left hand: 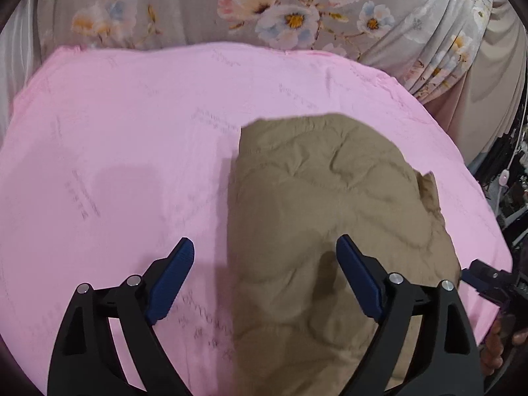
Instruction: Fold large clothes
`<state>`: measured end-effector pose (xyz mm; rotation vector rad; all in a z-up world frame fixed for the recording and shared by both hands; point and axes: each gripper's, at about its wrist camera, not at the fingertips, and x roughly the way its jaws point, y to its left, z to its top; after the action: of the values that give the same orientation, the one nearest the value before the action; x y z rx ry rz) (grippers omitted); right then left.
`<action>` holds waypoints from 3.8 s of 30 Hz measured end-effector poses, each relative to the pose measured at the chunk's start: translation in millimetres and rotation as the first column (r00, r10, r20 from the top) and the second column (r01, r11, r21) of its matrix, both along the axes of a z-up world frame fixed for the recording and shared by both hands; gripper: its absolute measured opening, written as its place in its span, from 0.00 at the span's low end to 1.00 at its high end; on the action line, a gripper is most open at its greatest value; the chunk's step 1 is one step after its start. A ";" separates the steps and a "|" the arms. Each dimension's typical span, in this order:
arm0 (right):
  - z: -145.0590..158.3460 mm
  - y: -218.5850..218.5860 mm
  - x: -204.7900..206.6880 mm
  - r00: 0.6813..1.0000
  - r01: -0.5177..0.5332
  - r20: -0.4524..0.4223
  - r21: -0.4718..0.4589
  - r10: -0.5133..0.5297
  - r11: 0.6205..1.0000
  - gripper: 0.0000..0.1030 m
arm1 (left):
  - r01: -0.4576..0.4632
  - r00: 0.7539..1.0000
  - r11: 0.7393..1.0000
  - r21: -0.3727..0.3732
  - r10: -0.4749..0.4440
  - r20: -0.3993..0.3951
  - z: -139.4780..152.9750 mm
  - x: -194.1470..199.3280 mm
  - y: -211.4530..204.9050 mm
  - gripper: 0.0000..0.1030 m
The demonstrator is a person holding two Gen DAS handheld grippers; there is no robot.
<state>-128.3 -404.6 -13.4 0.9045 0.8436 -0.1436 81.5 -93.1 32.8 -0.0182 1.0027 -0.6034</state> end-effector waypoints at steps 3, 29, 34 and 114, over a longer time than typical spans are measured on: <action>-24.6 7.8 -13.6 0.998 -0.054 -0.024 0.144 0.058 0.988 0.68 | 0.008 0.983 0.993 -0.118 -0.029 -0.181 -26.0 -5.2 20.9 0.83; 27.0 71.5 50.5 0.928 -0.215 0.318 0.022 0.197 0.976 0.26 | 0.103 0.985 0.956 -0.276 -0.136 -0.103 1.6 -23.8 -2.8 0.52; 79.5 79.0 54.0 0.893 -0.197 0.387 -0.121 0.229 0.973 0.23 | 0.138 0.990 0.942 -0.307 -0.136 0.027 50.4 -25.2 2.6 0.47; 137.4 151.3 482.1 0.886 -0.230 0.126 -0.718 0.447 0.657 0.41 | -0.416 0.890 0.903 0.109 0.379 0.255 43.1 352.7 18.0 0.90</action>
<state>353.8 -253.3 124.0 0.0327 0.5885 0.0188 434.2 -75.1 75.9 -0.0119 0.7889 -0.1391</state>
